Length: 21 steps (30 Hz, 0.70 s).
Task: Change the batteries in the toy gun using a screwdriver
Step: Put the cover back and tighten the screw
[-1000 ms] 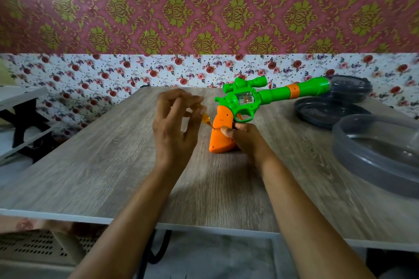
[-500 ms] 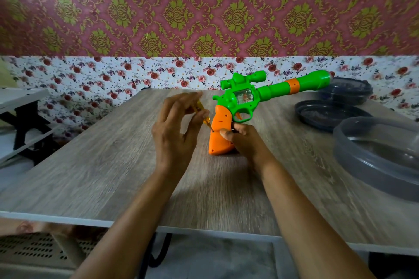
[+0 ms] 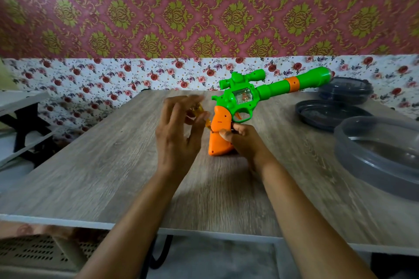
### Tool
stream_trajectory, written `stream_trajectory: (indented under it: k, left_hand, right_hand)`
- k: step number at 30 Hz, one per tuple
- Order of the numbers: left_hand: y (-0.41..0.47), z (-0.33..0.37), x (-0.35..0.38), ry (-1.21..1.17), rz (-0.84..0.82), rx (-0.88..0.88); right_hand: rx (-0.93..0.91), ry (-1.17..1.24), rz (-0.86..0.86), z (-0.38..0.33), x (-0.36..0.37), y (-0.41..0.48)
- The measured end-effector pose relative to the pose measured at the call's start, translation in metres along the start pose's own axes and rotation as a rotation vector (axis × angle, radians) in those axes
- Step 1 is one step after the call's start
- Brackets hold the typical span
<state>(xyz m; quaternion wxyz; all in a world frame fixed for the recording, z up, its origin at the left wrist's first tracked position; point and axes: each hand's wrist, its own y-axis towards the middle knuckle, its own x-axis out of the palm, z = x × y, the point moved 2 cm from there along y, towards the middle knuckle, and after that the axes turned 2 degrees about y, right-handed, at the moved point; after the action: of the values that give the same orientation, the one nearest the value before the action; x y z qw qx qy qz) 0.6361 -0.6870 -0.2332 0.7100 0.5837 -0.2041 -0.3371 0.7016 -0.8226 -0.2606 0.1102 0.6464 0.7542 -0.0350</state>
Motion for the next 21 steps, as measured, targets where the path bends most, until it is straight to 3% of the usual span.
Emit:
stream_trajectory:
  k: [4,15,21]
  left_hand:
    - [0.0002,0.0014,0.0009,-0.022,-0.022,-0.044]
    - [0.0000,0.0003,-0.0008,0.037,0.008,0.014]
    - [-0.0002,0.0039,-0.0010,0.024,-0.057,0.074]
  right_hand:
    - [0.012,-0.003,0.001,-0.0004,-0.0008,-0.0003]
    - [0.010,-0.005,-0.003,-0.0010,-0.0008,-0.0015]
    - [0.014,0.016,-0.009,-0.0006,-0.0017,-0.0026]
